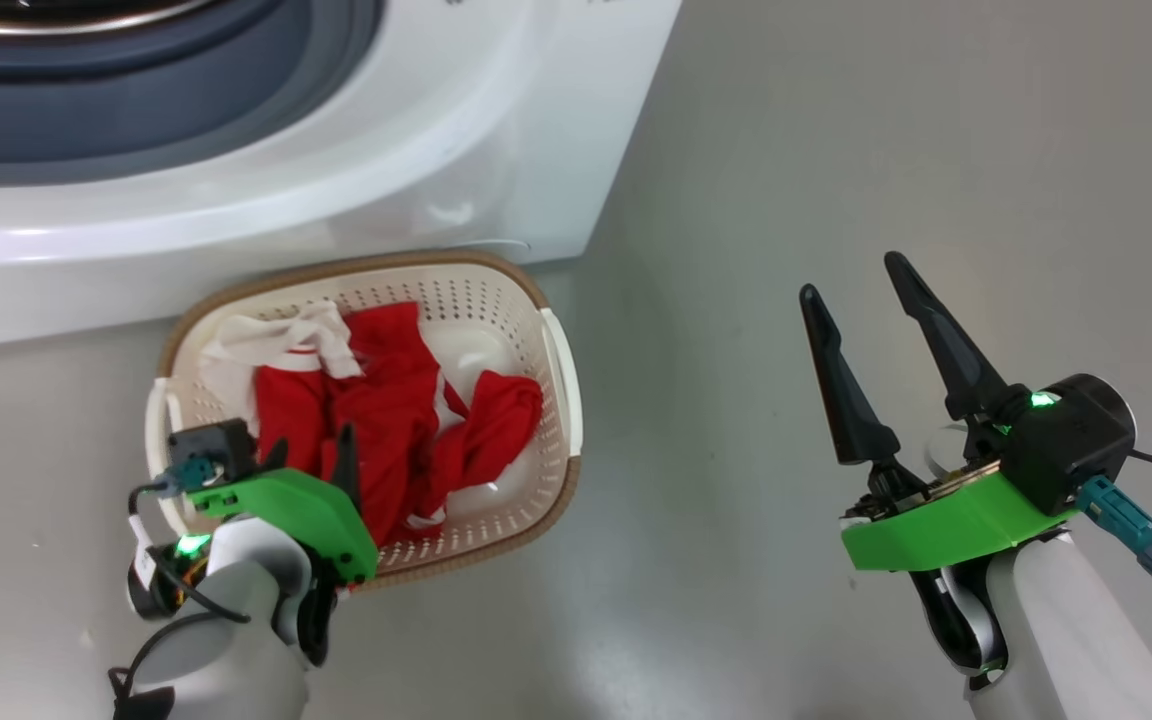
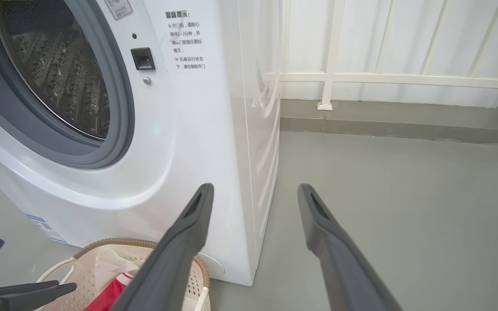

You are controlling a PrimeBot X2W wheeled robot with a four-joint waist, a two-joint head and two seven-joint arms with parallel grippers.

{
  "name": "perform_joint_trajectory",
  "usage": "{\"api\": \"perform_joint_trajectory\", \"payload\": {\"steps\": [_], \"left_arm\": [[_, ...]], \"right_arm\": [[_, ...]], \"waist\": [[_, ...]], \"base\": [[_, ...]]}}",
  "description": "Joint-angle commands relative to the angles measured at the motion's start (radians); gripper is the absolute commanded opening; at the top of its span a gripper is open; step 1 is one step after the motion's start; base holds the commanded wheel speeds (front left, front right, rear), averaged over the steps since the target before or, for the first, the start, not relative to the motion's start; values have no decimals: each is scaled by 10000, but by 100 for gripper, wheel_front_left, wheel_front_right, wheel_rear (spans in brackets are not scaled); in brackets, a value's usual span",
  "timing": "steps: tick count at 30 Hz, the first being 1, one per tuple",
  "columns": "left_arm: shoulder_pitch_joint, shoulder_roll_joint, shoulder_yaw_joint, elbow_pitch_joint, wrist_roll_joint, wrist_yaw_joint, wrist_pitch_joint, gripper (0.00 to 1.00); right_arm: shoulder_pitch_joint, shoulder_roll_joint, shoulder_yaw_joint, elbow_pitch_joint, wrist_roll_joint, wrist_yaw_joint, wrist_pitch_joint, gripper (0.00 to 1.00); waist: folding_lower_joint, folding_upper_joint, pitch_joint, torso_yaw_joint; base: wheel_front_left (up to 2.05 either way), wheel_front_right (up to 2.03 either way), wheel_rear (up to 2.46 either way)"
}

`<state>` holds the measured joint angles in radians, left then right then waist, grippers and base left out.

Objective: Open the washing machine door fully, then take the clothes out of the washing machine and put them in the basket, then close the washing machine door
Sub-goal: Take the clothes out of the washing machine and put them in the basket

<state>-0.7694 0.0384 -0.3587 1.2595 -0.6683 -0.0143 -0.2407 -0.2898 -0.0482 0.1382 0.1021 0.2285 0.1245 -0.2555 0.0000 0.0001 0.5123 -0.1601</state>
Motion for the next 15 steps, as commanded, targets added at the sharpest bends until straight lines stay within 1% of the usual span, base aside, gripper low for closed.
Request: {"api": "perform_joint_trajectory", "payload": {"steps": [1, 5, 7, 11, 15], "left_arm": [[115, 226, 165, -254, 137, -31, -147, 100], [379, 301, 297, -1123, 320, 135, -202, 100], [628, 381, 468, -1929, 506, 289, -205, 100], [1328, 389, 819, -3596, 932, 448, -207, 100], [2086, 362, 1186, -5202, 1350, 430, -208, 100]], "right_arm": [[197, -20, 124, -185, -85, 62, -63, 100], [333, -20, -49, -82, -137, 62, -63, 100], [400, -20, -242, -44, -86, 62, -63, 100], [506, -20, -662, 50, 72, 62, -63, 100], [568, -20, -834, 226, -70, 62, -63, 100]], "waist": [[0, -1, -293, 226], [0, -1, -675, 453], [0, -1, -853, 555], [0, -1, -1207, 736], [0, -1, -1557, 844]], "base": [[0, 0, 0], [0, 0, 0], [0, 0, 0], [0, 0, 0], [0, 0, 0]]}}
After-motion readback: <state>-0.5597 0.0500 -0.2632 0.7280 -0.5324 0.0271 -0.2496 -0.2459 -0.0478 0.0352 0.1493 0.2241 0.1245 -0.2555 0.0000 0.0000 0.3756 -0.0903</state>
